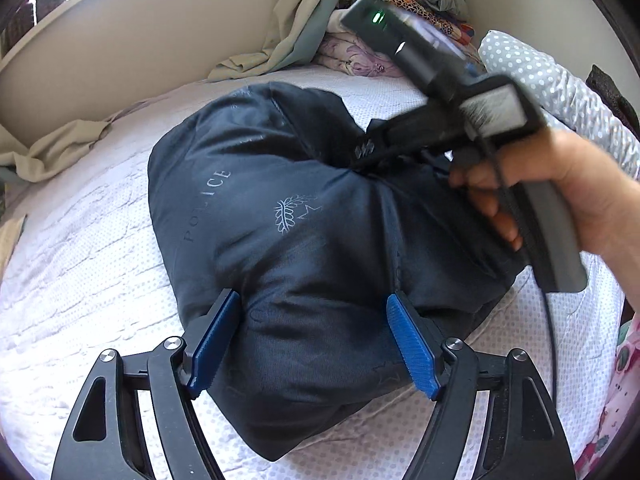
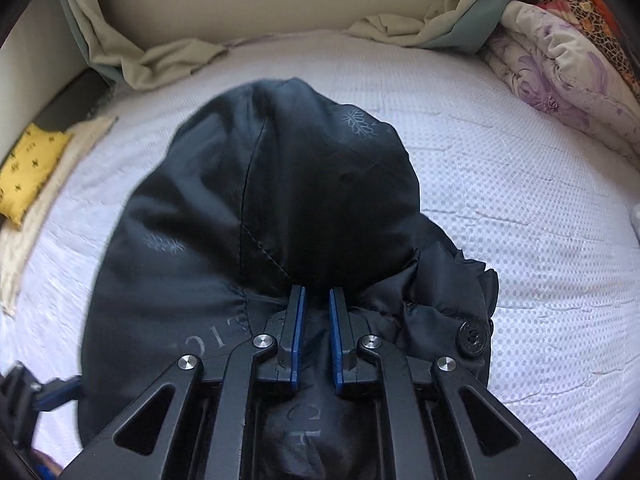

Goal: Fold large clothes

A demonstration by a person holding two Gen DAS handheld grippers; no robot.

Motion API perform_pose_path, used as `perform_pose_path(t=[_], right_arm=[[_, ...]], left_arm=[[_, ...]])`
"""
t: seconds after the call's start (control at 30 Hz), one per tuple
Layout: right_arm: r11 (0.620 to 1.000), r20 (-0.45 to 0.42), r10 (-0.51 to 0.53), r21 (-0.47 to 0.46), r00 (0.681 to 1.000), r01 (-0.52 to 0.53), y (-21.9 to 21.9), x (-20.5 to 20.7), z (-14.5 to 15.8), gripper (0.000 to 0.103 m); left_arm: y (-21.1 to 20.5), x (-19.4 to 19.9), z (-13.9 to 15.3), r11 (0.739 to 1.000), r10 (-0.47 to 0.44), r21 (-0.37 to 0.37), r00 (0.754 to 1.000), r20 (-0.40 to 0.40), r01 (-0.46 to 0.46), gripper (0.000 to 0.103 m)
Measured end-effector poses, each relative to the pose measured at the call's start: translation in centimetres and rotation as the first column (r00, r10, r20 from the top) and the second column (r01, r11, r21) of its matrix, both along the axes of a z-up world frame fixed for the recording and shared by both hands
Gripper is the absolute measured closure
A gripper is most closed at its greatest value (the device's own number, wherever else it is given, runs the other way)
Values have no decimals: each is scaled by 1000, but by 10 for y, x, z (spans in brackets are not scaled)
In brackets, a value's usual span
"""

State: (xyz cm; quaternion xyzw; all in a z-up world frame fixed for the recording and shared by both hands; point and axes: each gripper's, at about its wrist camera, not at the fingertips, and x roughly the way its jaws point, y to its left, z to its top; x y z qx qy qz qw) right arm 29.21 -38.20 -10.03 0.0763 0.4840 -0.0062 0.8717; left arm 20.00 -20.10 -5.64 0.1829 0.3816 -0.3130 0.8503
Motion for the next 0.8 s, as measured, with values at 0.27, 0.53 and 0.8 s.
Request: perform_pose_path(t=[0.27, 0.53, 0.8], right_arm=[[999, 15, -22, 50, 1000, 21, -11, 0, -11, 103], [992, 163, -36, 123, 986, 15, -12, -43, 68, 56], [997, 181, 72, 26, 981, -78, 13, -95, 107, 83]], left_arm=[[4, 3, 1, 1000, 7, 2, 1000, -7, -7, 24], [9, 3, 4, 1000, 25, 3, 999, -26, -25, 24], [13, 5, 6, 999, 45, -18, 997, -58, -46, 23]])
